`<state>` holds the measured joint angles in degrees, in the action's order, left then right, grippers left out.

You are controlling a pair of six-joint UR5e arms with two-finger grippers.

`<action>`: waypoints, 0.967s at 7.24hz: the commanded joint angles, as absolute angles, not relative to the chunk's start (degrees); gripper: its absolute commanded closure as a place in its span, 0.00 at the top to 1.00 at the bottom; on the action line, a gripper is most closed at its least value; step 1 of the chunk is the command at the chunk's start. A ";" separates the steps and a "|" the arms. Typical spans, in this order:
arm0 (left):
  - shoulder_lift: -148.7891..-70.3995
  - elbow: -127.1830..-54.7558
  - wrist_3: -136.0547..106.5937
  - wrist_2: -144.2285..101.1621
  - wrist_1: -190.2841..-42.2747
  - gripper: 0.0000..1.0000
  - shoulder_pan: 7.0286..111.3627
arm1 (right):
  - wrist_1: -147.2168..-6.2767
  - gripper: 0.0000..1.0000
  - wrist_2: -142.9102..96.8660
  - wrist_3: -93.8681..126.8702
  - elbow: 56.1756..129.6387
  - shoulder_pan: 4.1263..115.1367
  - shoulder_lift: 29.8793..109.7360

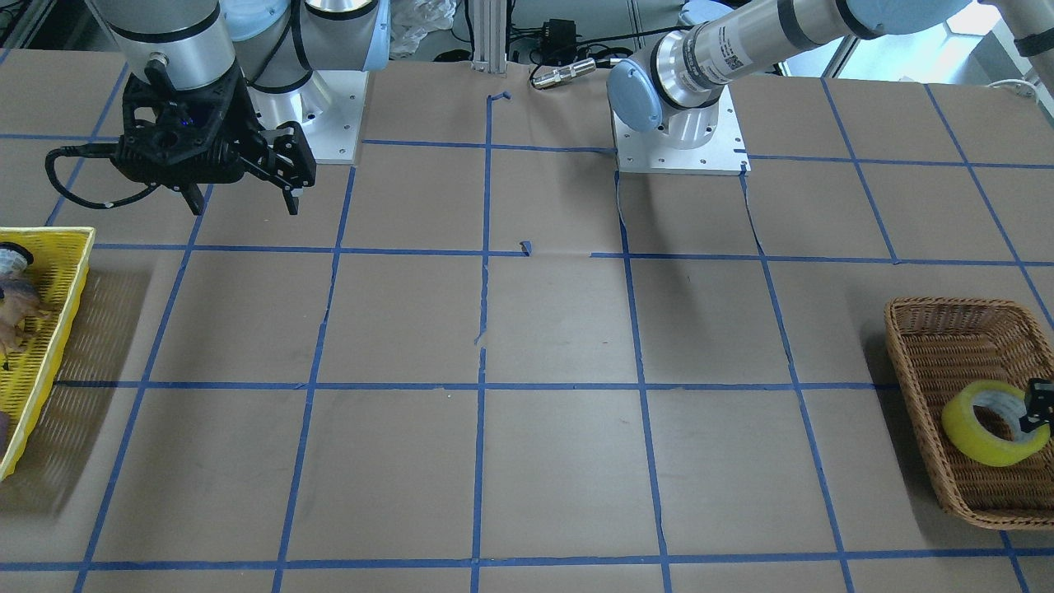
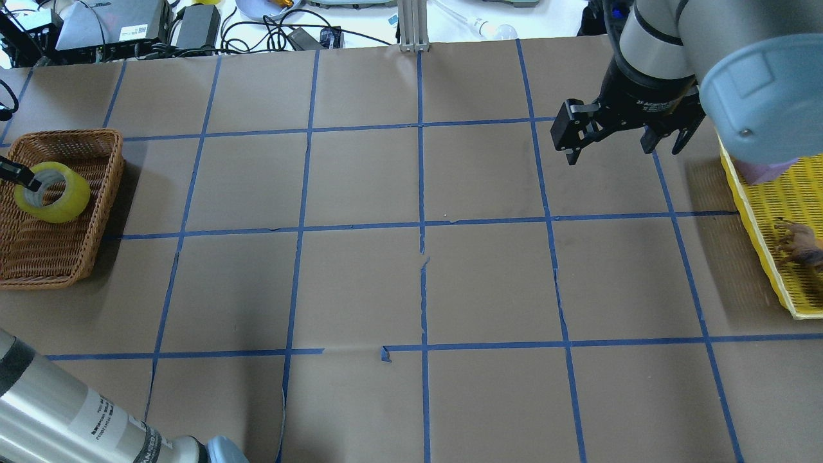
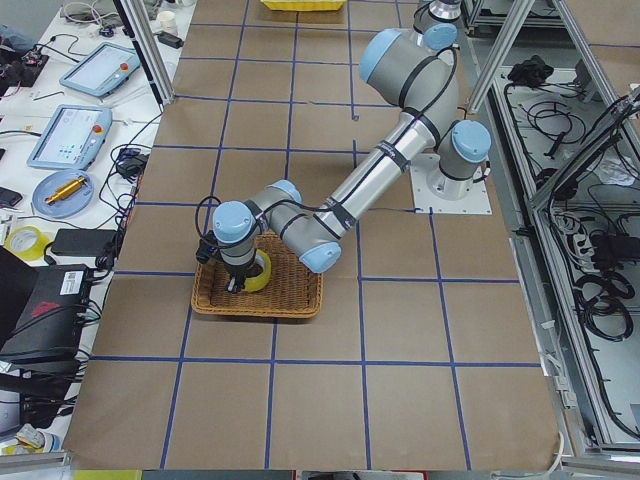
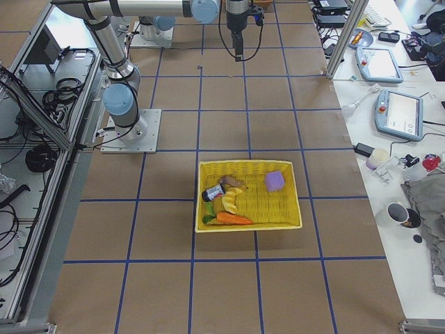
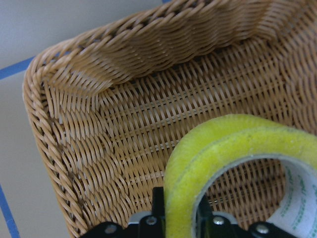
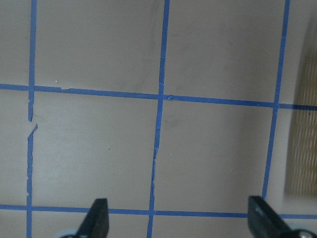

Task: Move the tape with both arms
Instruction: 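Open the left gripper to release the tape and lift away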

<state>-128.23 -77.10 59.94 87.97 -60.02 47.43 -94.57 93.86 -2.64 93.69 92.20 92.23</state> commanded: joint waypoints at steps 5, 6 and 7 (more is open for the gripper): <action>-112.80 -77.17 32.79 89.89 -78.09 0.93 64.36 | -94.48 1.00 93.96 -2.64 93.78 92.20 92.20; -109.81 -77.95 24.69 92.00 -81.18 0.93 69.47 | -94.48 1.00 93.96 -2.64 93.78 92.20 92.20; -106.82 -78.05 13.73 91.93 -84.34 0.92 74.05 | -94.48 1.00 93.96 -2.64 93.78 92.20 92.20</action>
